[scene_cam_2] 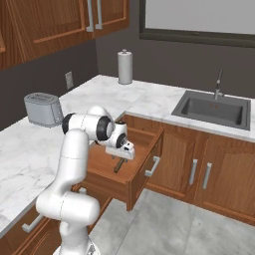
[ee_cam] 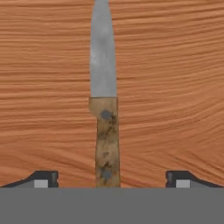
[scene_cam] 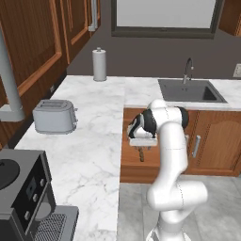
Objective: Pick up the metallic utensils from the counter and place them in the open drawer. Make sure not to pick up any wooden utensils.
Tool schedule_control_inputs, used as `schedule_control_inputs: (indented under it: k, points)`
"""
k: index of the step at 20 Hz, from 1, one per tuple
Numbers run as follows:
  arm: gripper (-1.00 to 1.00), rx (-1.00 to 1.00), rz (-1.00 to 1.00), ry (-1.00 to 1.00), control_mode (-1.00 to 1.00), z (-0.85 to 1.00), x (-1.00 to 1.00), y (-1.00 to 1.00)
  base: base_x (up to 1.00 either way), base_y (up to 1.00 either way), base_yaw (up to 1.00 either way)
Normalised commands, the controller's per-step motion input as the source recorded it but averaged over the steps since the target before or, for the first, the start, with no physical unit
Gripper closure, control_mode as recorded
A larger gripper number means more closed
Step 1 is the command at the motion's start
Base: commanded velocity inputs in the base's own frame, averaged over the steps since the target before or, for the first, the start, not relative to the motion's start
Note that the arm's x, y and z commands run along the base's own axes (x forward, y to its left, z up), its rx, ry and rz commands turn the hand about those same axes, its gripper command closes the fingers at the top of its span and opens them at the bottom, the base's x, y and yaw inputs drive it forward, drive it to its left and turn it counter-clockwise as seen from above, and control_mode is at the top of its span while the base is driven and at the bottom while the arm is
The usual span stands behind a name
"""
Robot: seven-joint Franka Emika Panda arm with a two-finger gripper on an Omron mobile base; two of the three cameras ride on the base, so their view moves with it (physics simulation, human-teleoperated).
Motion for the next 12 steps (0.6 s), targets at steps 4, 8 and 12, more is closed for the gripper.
schedule_control_inputs:
  k: [4,8,12]
  points:
    - [-1.0,-0.03,-0.13,0.0,-1.0,1.0,-0.38,-0.14,0.0,0.0,0.0]
    - [-1.0,-0.01,-0.11,-0.04,-1.0,1.0,-0.63,-0.16,0.0,0.0,0.0]
    - [-1.0,0.0,-0.11,-0.13,-1.0,1.0,-0.89,-0.11,0.0,0.0,0.0]
